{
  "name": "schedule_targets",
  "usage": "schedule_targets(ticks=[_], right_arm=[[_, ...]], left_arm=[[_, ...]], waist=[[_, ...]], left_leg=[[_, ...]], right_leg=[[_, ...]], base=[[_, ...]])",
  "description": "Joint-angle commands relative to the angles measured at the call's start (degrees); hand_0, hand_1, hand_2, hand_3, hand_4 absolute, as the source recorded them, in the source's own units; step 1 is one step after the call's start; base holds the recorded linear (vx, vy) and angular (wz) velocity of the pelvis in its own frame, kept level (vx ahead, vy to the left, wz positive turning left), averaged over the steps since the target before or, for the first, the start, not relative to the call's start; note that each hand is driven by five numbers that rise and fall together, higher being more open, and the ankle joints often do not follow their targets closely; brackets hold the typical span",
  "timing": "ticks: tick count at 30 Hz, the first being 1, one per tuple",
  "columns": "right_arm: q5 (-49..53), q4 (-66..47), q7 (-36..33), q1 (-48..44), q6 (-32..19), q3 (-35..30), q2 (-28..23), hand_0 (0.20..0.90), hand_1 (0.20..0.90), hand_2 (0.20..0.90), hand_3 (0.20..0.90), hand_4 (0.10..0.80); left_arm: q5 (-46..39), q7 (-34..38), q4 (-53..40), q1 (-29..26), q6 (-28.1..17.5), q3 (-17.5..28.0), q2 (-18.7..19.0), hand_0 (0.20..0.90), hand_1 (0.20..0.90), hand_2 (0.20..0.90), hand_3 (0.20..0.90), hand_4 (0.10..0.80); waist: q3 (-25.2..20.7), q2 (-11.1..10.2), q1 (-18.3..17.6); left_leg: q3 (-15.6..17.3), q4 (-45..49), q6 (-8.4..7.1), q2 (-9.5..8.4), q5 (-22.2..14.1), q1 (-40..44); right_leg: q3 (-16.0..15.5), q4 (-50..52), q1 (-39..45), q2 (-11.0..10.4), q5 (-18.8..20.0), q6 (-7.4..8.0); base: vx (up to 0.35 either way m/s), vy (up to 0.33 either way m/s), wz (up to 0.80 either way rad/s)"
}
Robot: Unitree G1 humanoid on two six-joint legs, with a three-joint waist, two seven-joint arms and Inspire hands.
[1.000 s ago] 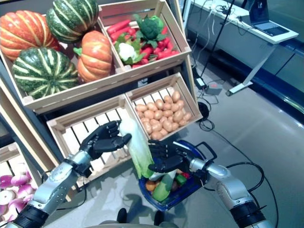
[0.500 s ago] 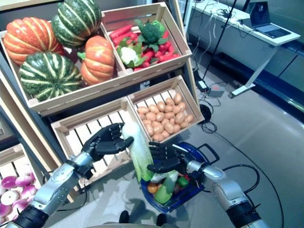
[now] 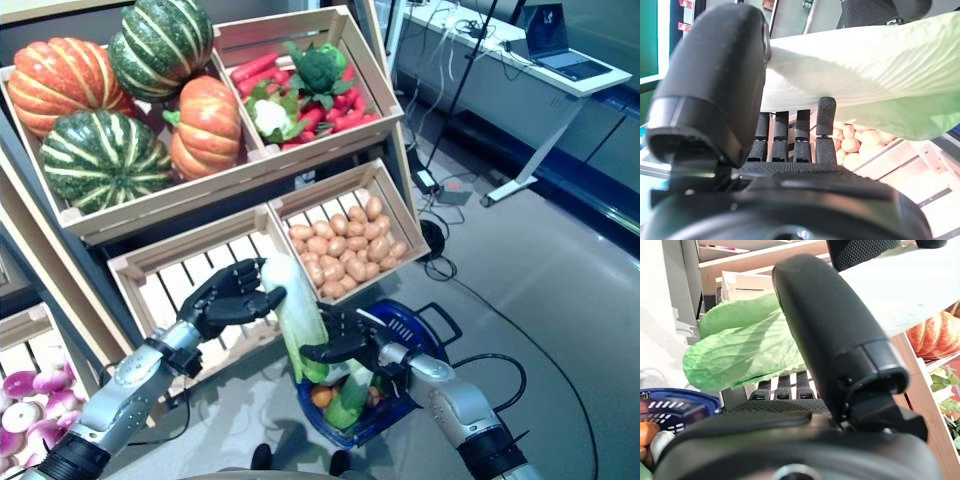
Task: Put vegetables into the basket
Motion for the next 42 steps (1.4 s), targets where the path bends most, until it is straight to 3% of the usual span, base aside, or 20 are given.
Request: schedule_targets(ticks=[1, 11, 12, 13, 14, 15, 24, 28, 32, 33, 34, 42], right_arm=[[4.4, -4.1, 10.4, -3.7, 0.3, 5.4, 0.8, 0.9, 0.9, 0.9, 0.9, 0.8], [5.9, -3.1, 17.6, -4.6, 1.4, 7.7, -1.6, 0.9, 0.9, 0.9, 0.9, 0.8], [6.0, -3.0, 17.8, -4.6, 1.5, 7.7, -1.9, 0.832, 0.832, 0.832, 0.832, 0.755], [6.1, -3.0, 18.3, -4.6, 1.4, 7.6, -2.1, 0.559, 0.559, 0.559, 0.559, 0.573], [6.3, -3.2, 18.4, -4.6, 1.3, 7.7, -2.2, 0.484, 0.484, 0.484, 0.484, 0.522], [6.6, -3.2, 18.3, -4.6, 1.3, 7.7, -2.4, 0.3, 0.3, 0.3, 0.3, 0.4], [7.6, -2.9, 17.4, -4.2, 0.7, 7.3, -2.6, 0.3, 0.3, 0.3, 0.3, 0.4], [7.7, -2.6, 15.0, -3.4, -0.2, 6.8, -2.4, 0.3, 0.3, 0.3, 0.3, 0.4], [8.6, -3.2, 13.1, -2.8, -1.4, 6.0, -2.7, 0.3, 0.3, 0.3, 0.3, 0.4], [9.6, -3.4, 11.7, -2.7, -2.3, 5.4, -2.9, 0.3, 0.3, 0.3, 0.3, 0.4], [10.7, -3.5, 10.2, -2.4, -3.7, 4.4, -3.0, 0.3, 0.3, 0.3, 0.3, 0.4], [12.4, -5.1, 3.6, 1.7, -8.0, -3.1, -2.1, 0.3, 0.3, 0.3, 0.3, 0.4]], left_arm=[[-6.9, -3.0, -8.4, -8.4, -11.1, 1.0, -3.5, 0.3, 0.3, 0.3, 0.3, 0.4], [-10.6, -6.4, -8.4, -8.7, -10.5, 0.0, -2.7, 0.3, 0.3, 0.3, 0.3, 0.4], [-10.4, -6.9, -8.5, -8.7, -10.4, -0.2, -2.4, 0.3, 0.3, 0.3, 0.3, 0.4], [-10.4, -7.1, -8.5, -8.7, -10.3, -0.5, -2.4, 0.3, 0.3, 0.3, 0.3, 0.4], [-10.3, -7.1, -8.5, -8.6, -10.3, -0.6, -2.4, 0.3, 0.3, 0.3, 0.3, 0.4], [-10.3, -7.1, -8.5, -8.6, -10.2, -0.8, -2.2, 0.3, 0.3, 0.3, 0.3, 0.4], [-11.0, -7.9, -8.0, -8.2, -9.8, -1.2, -1.6, 0.3, 0.3, 0.3, 0.3, 0.4], [-11.2, -12.9, -8.2, -7.9, -9.8, -1.8, -1.2, 0.3, 0.3, 0.3, 0.3, 0.4], [-10.2, -13.4, -8.8, -7.9, -9.1, -2.8, -0.2, 0.3, 0.3, 0.3, 0.3, 0.4], [-10.2, -13.1, -8.7, -7.9, -9.0, -3.0, 0.2, 0.378, 0.378, 0.378, 0.378, 0.452], [-10.3, -12.8, -8.6, -7.9, -8.8, -2.9, 0.6, 0.9, 0.9, 0.9, 0.9, 0.8], [-11.1, -14.0, -9.1, -4.9, -7.9, 0.5, 1.0, 0.9, 0.9, 0.9, 0.9, 0.8]], waist=[[-5.0, -2.1, 1.0], [-5.7, -2.3, 1.2], [-5.7, -2.3, 1.2], [-5.7, -2.3, 1.1], [-5.7, -2.3, 1.1], [-5.7, -2.3, 1.1], [-5.6, -2.0, 0.9], [-5.5, -1.9, 0.7], [-5.4, -1.8, 0.3], [-5.3, -1.7, 0.2], [-5.3, -1.6, 0.0], [-4.7, -1.4, -0.6]], left_leg=[[1.5, 0.0, 0.14, -0.58, -1.1, -1.3], [1.5, 0.0, 0.01, -0.47, -1.1, -1.1], [1.5, 0.0, 0.01, -0.47, -1.1, -1.1], [1.5, 0.0, 0.01, -0.48, -1.1, -1.1], [1.5, 0.0, -0.03, -0.47, -1.0, -1.1], [1.4, 0.0, -0.06, -0.45, -1.0, -1.1], [1.5, 0.0, 0.0, -0.47, -1.3, -0.8], [1.6, 0.0, 0.01, -0.33, -1.4, -0.7], [1.9, 0.0, 0.07, -0.25, -1.4, -0.6], [1.9, 0.0, 0.08, -0.25, -1.5, -0.6], [2.1, 0.0, 0.15, -0.23, -1.5, -0.5], [2.3, 0.0, 0.37, -0.1, -1.7, -0.6]], right_leg=[[-0.5, 0.1, -0.2, -3.7, 2.6, 1.97], [-0.5, 0.1, -0.1, -3.7, 2.6, 2.02], [-0.4, 0.1, 0.0, -3.7, 2.6, 2.0], [-0.4, 0.1, 0.0, -3.6, 2.6, 2.02], [-0.3, 0.1, 0.0, -3.6, 2.6, 2.04], [-0.3, 0.1, 0.0, -3.6, 2.6, 2.06], [0.2, 0.1, 0.3, -3.5, 2.4, 2.08], [0.4, 0.1, 0.2, -3.4, 2.4, 2.05], [0.8, 0.1, 0.2, -3.3, 2.4, 2.13], [0.9, 0.1, 0.1, -3.2, 2.4, 2.15], [1.1, 0.1, 0.2, -3.2, 2.3, 2.18], [1.8, 0.1, -0.1, -3.0, 2.4, 2.23]], base=[[0.0, 0.0, 0.0], [0.001, 0.0, 0.0], [0.0, 0.0, 0.0], [0.0, 0.0, 0.0], [0.0, 0.0, 0.0], [0.0, 0.0, 0.0], [0.0, 0.0, 0.0], [0.0, 0.0, 0.0], [0.0, 0.0, 0.0], [0.0, 0.0, 0.0], [0.0, 0.0, 0.0], [0.0, 0.0, 0.0]])
